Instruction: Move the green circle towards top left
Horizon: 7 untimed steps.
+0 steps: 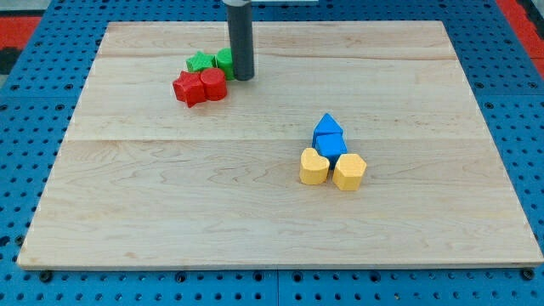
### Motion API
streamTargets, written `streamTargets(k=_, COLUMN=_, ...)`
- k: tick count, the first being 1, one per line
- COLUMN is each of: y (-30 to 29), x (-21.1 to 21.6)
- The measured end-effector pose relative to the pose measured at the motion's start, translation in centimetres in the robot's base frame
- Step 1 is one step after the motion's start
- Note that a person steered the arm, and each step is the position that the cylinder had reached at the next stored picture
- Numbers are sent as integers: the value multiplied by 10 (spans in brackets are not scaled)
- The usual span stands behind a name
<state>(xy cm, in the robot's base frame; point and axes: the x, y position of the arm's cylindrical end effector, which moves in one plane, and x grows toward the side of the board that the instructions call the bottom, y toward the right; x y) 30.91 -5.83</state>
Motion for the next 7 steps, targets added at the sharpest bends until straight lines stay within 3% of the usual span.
streamTargets(k=1, y=-44, x=-26)
streamTargets(k=2, y=-37, x=-48)
streamTargets(k=3, y=5, x=-55)
streamTargets(k=4, y=-16, x=-88)
streamTargets(k=5, y=-88, x=-78)
streamTargets(k=7, y=-130, x=-78)
